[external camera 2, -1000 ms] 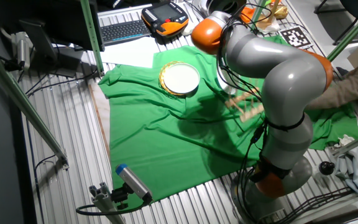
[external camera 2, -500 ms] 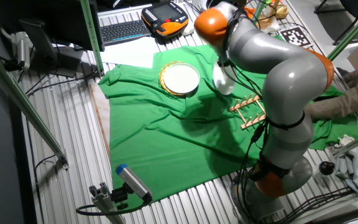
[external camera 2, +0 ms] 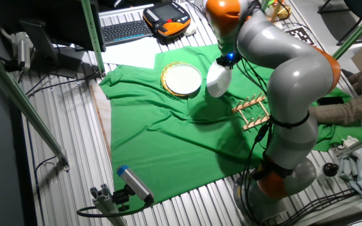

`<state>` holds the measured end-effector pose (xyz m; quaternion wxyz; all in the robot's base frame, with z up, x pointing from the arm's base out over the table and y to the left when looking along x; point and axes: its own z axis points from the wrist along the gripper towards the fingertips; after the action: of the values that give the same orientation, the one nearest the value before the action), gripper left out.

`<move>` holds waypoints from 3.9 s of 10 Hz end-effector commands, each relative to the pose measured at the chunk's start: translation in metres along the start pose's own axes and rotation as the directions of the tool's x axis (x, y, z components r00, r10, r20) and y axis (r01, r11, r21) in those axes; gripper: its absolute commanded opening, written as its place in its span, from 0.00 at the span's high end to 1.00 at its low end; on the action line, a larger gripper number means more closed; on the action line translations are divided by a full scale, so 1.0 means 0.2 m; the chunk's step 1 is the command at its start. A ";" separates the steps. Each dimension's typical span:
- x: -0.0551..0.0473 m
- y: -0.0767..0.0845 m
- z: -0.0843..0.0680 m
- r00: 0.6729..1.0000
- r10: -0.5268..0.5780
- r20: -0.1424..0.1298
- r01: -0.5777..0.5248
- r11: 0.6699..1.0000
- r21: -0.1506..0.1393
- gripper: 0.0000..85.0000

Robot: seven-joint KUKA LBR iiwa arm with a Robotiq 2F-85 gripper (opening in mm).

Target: Take the dish off the dish rack

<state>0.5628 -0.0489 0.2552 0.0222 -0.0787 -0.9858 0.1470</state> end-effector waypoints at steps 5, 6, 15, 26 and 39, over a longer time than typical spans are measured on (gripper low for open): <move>0.01 -0.05 -0.01 1.000 -0.013 -0.023 0.012 0.997 -0.075 1.00; 0.01 -0.05 -0.01 1.000 -0.017 -0.027 0.015 0.998 -0.061 1.00; 0.00 -0.02 -0.03 0.997 -0.075 -0.011 0.071 0.977 -0.201 1.00; -0.22 0.64 0.07 0.993 0.111 -0.030 -0.115 0.953 -0.281 1.00; -0.34 0.72 0.32 0.974 0.221 0.049 -0.196 0.933 -0.301 0.80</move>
<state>0.6475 0.0585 0.1503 -0.0466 -0.1791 -0.9827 0.0033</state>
